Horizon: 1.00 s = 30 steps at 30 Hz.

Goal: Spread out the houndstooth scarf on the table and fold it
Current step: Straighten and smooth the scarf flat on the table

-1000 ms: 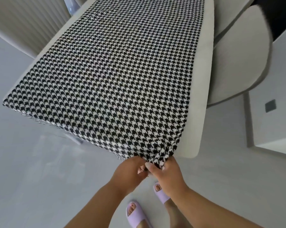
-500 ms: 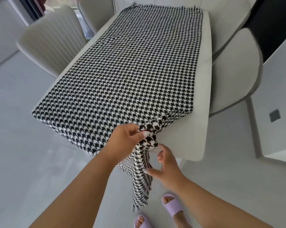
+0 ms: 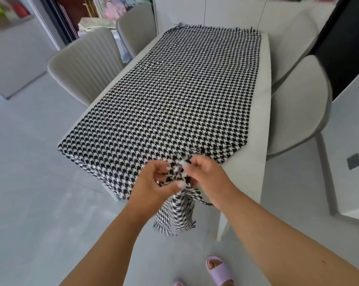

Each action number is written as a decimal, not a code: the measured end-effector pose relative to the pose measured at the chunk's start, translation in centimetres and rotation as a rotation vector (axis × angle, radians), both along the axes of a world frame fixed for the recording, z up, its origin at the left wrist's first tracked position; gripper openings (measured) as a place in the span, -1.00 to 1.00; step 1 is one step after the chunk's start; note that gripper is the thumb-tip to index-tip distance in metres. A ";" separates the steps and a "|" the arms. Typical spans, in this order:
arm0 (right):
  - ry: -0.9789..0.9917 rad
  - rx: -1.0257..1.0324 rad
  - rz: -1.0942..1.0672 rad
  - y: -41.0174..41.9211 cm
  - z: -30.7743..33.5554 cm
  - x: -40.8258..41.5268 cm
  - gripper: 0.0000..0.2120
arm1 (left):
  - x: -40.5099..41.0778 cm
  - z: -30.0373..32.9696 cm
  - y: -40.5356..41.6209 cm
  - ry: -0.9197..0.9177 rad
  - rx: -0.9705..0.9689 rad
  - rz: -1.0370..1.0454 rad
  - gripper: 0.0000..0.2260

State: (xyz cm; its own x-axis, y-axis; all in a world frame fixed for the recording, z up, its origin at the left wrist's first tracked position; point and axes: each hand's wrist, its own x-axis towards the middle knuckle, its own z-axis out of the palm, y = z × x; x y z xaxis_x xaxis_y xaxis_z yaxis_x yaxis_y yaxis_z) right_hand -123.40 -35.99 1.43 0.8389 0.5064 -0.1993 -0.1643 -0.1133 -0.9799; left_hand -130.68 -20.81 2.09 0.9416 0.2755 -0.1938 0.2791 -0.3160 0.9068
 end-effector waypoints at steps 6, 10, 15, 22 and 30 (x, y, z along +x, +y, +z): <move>0.079 0.144 0.021 0.3 1.7 1.1 -0.51 | 1.6 1.0 0.3 -0.068 0.060 -0.037 -0.80; 0.074 -0.008 0.176 -0.5 -0.4 1.1 -0.31 | 2.4 3.6 1.2 -0.136 -0.008 0.025 -0.62; -0.119 -0.491 0.415 -1.0 -3.3 -0.2 -0.56 | 3.7 5.5 1.8 -0.164 -0.064 0.093 -0.67; -0.087 -0.461 0.344 -1.9 -0.9 -2.0 -0.80 | 4.1 4.8 3.9 -0.125 -0.132 0.251 -0.76; 0.210 -0.072 -0.009 2.3 2.6 -0.2 -0.78 | -1.2 1.8 0.5 -0.106 -0.222 0.404 -0.66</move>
